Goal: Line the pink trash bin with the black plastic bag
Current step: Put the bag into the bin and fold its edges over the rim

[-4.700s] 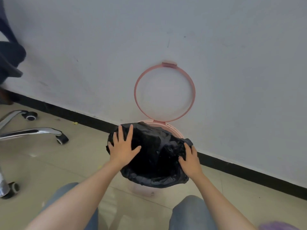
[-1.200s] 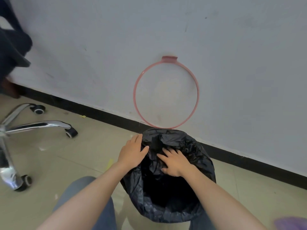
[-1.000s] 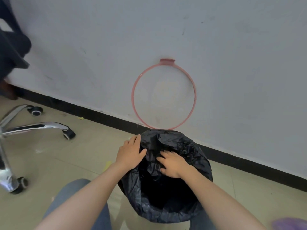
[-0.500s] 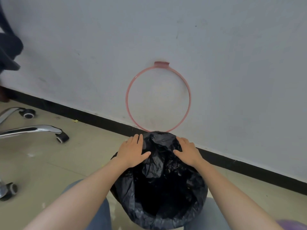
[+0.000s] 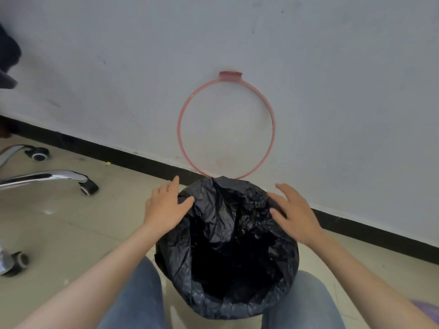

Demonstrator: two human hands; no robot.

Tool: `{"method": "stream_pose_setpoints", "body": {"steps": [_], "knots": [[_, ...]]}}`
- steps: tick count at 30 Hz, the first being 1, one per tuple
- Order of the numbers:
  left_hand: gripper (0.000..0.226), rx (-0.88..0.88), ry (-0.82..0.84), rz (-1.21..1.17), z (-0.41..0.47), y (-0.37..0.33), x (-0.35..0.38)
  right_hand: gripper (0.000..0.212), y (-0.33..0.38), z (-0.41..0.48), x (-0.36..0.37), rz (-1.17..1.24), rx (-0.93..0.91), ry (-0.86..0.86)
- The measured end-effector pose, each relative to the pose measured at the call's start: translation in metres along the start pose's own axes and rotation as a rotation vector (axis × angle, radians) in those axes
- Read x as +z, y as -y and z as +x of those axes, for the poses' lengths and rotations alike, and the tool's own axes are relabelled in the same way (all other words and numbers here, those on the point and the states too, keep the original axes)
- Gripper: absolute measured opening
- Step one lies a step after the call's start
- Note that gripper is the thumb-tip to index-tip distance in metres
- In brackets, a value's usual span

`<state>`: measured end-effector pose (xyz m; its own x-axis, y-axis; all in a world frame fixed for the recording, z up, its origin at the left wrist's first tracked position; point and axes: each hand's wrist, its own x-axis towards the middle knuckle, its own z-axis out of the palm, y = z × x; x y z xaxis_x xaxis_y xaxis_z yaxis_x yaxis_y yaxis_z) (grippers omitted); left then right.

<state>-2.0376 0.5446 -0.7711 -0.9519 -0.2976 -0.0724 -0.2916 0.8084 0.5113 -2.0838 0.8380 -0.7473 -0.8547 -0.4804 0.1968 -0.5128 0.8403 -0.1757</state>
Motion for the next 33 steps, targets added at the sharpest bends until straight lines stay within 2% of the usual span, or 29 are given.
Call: {"method": "stream_pose_setpoints", "body": {"steps": [1, 2, 3, 4, 5, 6, 8, 10, 12, 15, 16, 19, 22, 26, 33], "knots": [[0.075, 0.054, 0.003, 0.131, -0.009, 0.004, 0.003, 0.039, 0.006, -0.009, -0.004, -0.166, -0.22, -0.024], [0.079, 0.071, 0.049, 0.211, -0.017, 0.006, 0.006, 0.041, 0.013, -0.016, -0.005, -0.329, -0.399, 0.07], [0.082, 0.066, 0.107, 0.255, -0.025, 0.007, 0.012, 0.046, 0.018, -0.021, -0.006, -0.428, -0.467, 0.286], [0.085, 0.051, 0.16, 0.284, -0.03, 0.008, 0.017, 0.052, 0.021, -0.024, -0.004, -0.465, -0.462, 0.491], [0.088, 0.035, 0.198, 0.293, -0.034, 0.009, 0.021, 0.056, 0.019, -0.025, -0.003, -0.504, -0.381, 0.706], [0.089, 0.024, 0.216, 0.284, -0.036, 0.009, 0.023, 0.059, 0.017, -0.023, -0.002, -0.54, -0.303, 0.835], [0.09, 0.003, 0.211, 0.224, -0.036, 0.011, 0.024, 0.065, 0.017, -0.016, 0.001, -0.655, -0.214, 0.995], [0.091, -0.01, 0.201, 0.159, -0.036, 0.011, 0.026, 0.066, 0.023, -0.012, 0.006, -0.733, -0.186, 1.073], [0.091, -0.016, 0.196, 0.106, -0.038, 0.011, 0.026, 0.058, 0.035, -0.007, 0.011, -0.662, -0.197, 0.952], [0.092, -0.022, 0.191, 0.046, -0.039, 0.01, 0.026, 0.04, 0.061, 0.004, 0.021, -0.379, -0.242, 0.57], [0.091, -0.021, 0.193, 0.026, -0.039, 0.009, 0.025, 0.038, 0.069, 0.008, 0.028, -0.303, -0.26, 0.523], [0.091, -0.016, 0.204, -0.016, -0.038, 0.008, 0.024, 0.039, 0.091, 0.015, 0.061, -0.121, -0.251, 0.665], [0.091, -0.007, 0.2, -0.041, -0.04, 0.007, 0.023, 0.051, 0.093, 0.023, 0.095, -0.06, -0.159, 0.758], [0.092, -0.005, 0.212, -0.048, -0.043, 0.009, 0.023, 0.064, 0.086, 0.03, 0.122, -0.068, -0.044, 0.762], [0.093, 0.0, 0.193, -0.056, -0.038, 0.009, 0.022, 0.068, 0.084, 0.039, 0.126, -0.088, -0.06, 0.736]]}}
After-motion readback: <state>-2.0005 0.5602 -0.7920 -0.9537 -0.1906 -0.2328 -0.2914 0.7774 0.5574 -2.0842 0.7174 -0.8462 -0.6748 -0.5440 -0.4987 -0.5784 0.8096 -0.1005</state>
